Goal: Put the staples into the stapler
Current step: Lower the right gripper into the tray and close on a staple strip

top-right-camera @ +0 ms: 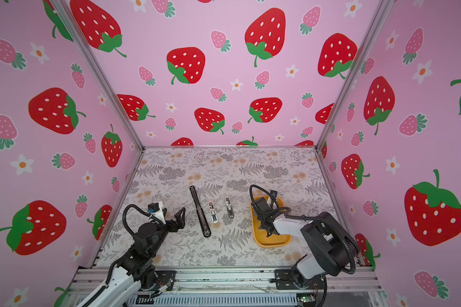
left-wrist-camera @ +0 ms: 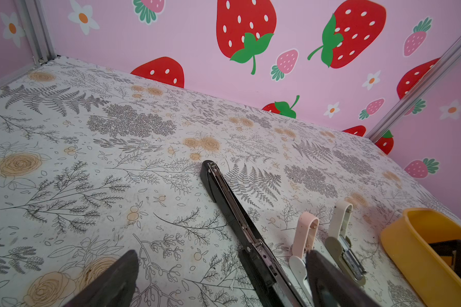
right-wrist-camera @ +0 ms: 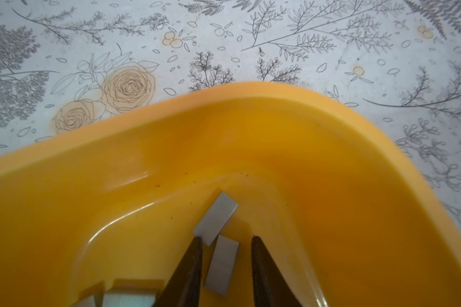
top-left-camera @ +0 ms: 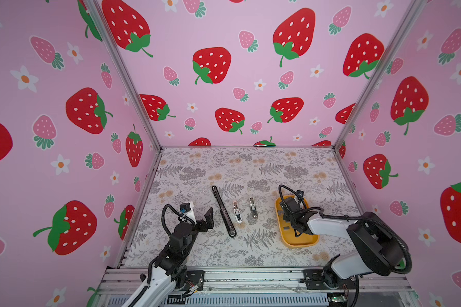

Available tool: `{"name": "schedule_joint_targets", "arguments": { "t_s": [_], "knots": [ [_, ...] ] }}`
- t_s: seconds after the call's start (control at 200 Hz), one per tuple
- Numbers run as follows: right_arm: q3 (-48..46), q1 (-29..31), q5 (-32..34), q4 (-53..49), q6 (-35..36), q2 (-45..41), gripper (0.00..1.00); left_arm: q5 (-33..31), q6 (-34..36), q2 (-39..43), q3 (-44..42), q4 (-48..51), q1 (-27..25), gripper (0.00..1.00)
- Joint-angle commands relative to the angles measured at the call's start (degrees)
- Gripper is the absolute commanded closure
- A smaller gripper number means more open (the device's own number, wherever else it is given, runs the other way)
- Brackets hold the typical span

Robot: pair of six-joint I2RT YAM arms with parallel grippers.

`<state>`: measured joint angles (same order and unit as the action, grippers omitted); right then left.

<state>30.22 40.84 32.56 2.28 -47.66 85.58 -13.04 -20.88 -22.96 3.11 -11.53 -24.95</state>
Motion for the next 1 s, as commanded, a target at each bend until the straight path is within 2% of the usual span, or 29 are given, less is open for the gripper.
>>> {"name": "schedule_joint_targets", "arguments": {
  "t_s": [0.0,0.08,0.25,0.365,0.81,0.94,0.995],
  "knots": [
    [-1.43,-0.08,-1.39,-5.18,0.08,0.73,0.71,-0.97,-0.65,0.42,0.09,0.45,0.16,0.01],
    [-1.41,-0.10,-1.60,-5.18,0.27,0.73,0.72,-0.94,-0.65,0.37,0.13,0.41,0.16,0.01],
    [-1.20,-0.09,-2.04,-5.90,0.20,0.51,0.83,-0.94,-0.71,0.41,0.09,0.39,0.19,0.01],
    [-1.15,-0.06,-2.36,-6.80,-0.24,-0.33,0.84,-1.00,-0.67,0.43,0.14,0.42,0.21,0.01],
    [-3.28,0.21,-5.84,-8.09,0.34,-5.16,0.82,-0.85,-0.65,0.46,0.09,0.42,0.16,0.01],
    [-2.19,0.21,-5.78,-8.03,0.98,-2.97,0.68,-0.86,-0.65,0.45,0.13,0.49,0.16,0.01],
    [-1.52,0.21,-5.66,-8.07,1.23,-1.40,0.67,-0.86,-0.74,0.41,0.14,0.49,0.16,0.01]
  ]
}}
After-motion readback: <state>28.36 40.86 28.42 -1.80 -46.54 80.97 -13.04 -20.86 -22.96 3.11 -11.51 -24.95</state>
